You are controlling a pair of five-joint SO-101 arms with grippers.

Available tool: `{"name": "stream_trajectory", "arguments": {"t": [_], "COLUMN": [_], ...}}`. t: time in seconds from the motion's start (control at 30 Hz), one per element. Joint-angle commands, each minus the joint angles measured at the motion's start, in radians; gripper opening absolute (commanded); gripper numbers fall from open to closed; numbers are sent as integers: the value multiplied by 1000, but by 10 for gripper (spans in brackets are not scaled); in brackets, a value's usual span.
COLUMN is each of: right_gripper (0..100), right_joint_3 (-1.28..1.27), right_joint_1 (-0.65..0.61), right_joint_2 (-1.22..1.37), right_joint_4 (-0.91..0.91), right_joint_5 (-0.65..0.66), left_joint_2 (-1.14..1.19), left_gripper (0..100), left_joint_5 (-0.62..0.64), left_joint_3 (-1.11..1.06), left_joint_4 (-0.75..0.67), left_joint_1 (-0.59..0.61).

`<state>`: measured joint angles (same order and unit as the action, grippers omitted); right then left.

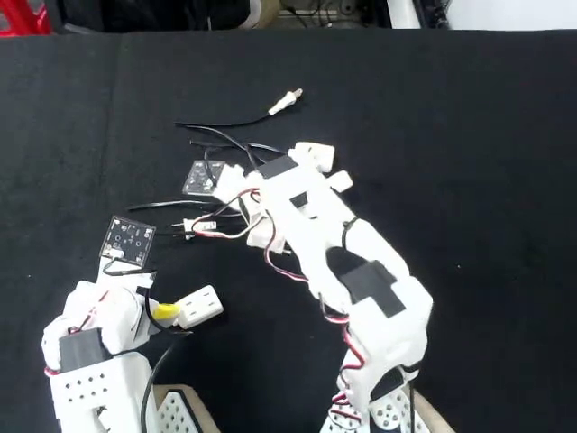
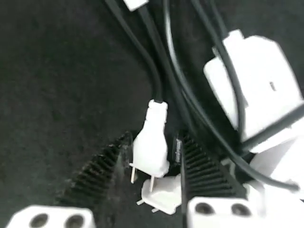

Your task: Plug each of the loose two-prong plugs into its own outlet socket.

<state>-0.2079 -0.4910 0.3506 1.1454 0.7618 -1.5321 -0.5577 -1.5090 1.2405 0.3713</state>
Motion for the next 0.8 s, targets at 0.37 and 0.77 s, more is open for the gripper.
{"name": "stream_trajectory", "arguments": {"t": [0.37,0.77], "right_gripper": [11,11], "right_joint_3": [50,142], "right_joint_1": [9,-5], "right_joint_2": [-7,-12], "right_joint_4": [12,121], "right_joint_5": [-54,-161], "left_joint_2": [-3,-3], "left_gripper": [396,396], "left_joint_5": [-5,-5], "left_joint_3": [4,4], "left_joint_4": [-17,-17], "left_joint_1": [10,8]}}
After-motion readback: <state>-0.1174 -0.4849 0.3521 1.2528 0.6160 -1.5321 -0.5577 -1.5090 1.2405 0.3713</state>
